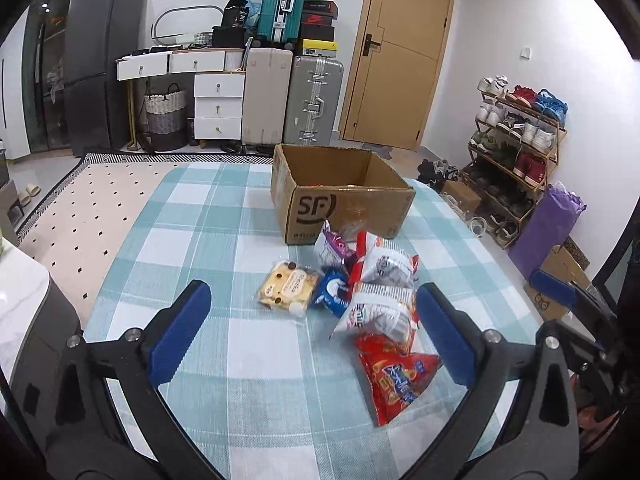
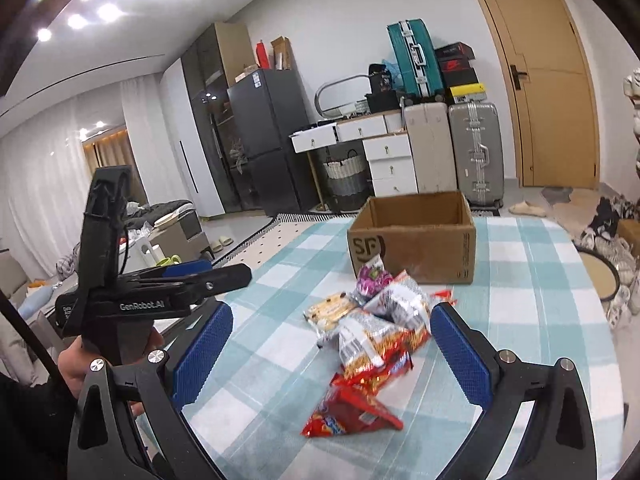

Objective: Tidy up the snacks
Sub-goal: 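Move both grippers back toward the remaining snack pile, then grasp the red chip bag with the right gripper, then grasp the white noodle snack pack with the left gripper while the right holds the chips, then lift and carry both held bags over the cardboard box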

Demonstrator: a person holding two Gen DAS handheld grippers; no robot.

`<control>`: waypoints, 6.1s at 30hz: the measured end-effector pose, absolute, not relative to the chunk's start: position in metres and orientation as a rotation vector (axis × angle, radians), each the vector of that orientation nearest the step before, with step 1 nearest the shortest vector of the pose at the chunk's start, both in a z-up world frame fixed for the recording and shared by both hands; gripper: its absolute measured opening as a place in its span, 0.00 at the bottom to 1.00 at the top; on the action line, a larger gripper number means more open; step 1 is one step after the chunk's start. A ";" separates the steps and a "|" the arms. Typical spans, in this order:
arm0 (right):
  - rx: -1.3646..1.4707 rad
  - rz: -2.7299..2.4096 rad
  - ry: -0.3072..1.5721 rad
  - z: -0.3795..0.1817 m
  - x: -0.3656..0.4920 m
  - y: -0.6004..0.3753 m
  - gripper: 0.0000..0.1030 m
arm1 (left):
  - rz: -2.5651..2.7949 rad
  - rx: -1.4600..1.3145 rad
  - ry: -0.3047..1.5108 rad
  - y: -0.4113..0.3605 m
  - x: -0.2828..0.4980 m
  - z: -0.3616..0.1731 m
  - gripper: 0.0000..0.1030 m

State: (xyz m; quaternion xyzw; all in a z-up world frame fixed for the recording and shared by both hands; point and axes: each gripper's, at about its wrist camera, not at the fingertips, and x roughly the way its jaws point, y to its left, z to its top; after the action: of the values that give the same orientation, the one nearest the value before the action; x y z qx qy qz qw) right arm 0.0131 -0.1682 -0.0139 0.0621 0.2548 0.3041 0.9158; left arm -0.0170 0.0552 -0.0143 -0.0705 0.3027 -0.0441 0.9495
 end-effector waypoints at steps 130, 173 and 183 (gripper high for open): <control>0.297 0.582 0.778 -0.124 0.047 -0.217 0.48 | -0.351 -0.201 0.988 -0.026 0.140 -0.137 0.66; 0.290 0.675 0.641 -0.028 0.012 -0.174 0.48 | -0.333 -0.239 0.767 0.057 0.012 -0.041 0.62; 0.190 0.694 0.548 0.033 0.056 -0.162 0.48 | -0.344 -0.218 0.700 0.071 0.055 0.024 0.62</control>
State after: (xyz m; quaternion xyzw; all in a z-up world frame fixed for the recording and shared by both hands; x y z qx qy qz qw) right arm 0.0556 -0.1615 0.0333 0.0919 0.2647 0.3355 0.8994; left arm 0.0553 0.0710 0.0236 -0.1059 0.3403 -0.1672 0.9192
